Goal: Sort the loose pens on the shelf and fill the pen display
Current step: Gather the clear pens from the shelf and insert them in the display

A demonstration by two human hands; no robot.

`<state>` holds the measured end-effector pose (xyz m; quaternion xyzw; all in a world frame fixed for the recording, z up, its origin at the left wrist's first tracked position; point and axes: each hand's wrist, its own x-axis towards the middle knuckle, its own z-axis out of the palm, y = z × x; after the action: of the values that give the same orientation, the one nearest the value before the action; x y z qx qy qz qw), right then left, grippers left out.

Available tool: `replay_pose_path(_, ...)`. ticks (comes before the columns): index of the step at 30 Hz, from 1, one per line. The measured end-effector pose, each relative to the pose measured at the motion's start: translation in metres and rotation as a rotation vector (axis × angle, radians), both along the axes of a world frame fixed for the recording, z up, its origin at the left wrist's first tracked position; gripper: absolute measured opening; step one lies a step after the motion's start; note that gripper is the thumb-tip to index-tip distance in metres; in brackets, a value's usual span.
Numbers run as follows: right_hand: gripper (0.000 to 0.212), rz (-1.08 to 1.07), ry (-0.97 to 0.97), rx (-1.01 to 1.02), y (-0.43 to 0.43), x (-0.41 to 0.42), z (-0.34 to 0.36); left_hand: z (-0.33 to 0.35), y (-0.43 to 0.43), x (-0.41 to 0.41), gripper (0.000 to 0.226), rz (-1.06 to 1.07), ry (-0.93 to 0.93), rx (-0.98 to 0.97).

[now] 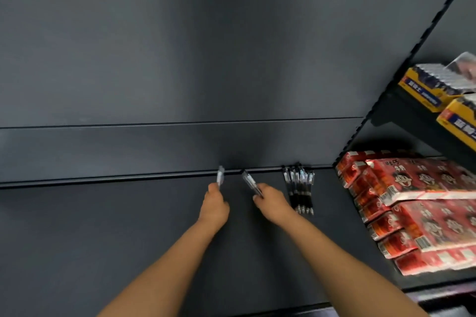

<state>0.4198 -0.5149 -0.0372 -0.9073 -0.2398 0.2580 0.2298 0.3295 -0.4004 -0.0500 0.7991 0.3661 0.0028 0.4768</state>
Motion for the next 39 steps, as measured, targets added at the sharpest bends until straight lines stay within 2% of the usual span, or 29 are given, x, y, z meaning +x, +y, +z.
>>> replay_pose_path(5,0.035,-0.017,-0.035,0.157,0.029,-0.038,0.022,0.026,0.011,-0.021,0.009,0.307,-0.270,-0.648)
replay_pose_path(8,0.037,0.062,-0.099,0.194,0.052,-0.072,0.032,0.041,0.016,-0.035,0.018,0.302,-0.409,-0.836)
replay_pose_path(11,0.044,0.136,-0.140,0.219,0.072,-0.105,0.039,0.050,0.028,-0.057,0.018,0.459,-0.514,-0.913)
replay_pose_path(13,0.055,0.223,-0.128,0.225,0.085,-0.126,0.044,0.054,0.040,-0.077,0.010,0.533,-0.561,-0.896)
replay_pose_path(16,0.061,0.293,-0.053,0.292,0.099,-0.151,0.051,0.059,0.055,-0.105,0.016,0.557,-0.637,-0.828)
replay_pose_path(21,0.036,0.230,0.258,0.547,0.114,-0.177,0.060,0.068,0.063,-0.157,0.018,0.651,-0.737,-0.710)
replay_pose_path(26,0.024,0.483,0.168,0.484,0.145,-0.228,0.062,0.077,0.070,-0.237,0.022,0.752,-0.795,-0.470)
replay_pose_path(29,0.021,0.533,0.266,0.536,0.167,-0.267,0.072,0.081,0.077,-0.289,0.025,0.777,-0.747,-0.333)
replay_pose_path(36,0.007,0.620,0.480,0.603,0.214,-0.349,0.092,0.079,0.101,-0.377,0.028,0.845,-0.720,-0.197)
replay_pose_path(39,0.006,0.672,0.546,0.624,0.241,-0.384,0.099,0.081,0.120,-0.416,0.022,0.916,-0.717,-0.123)
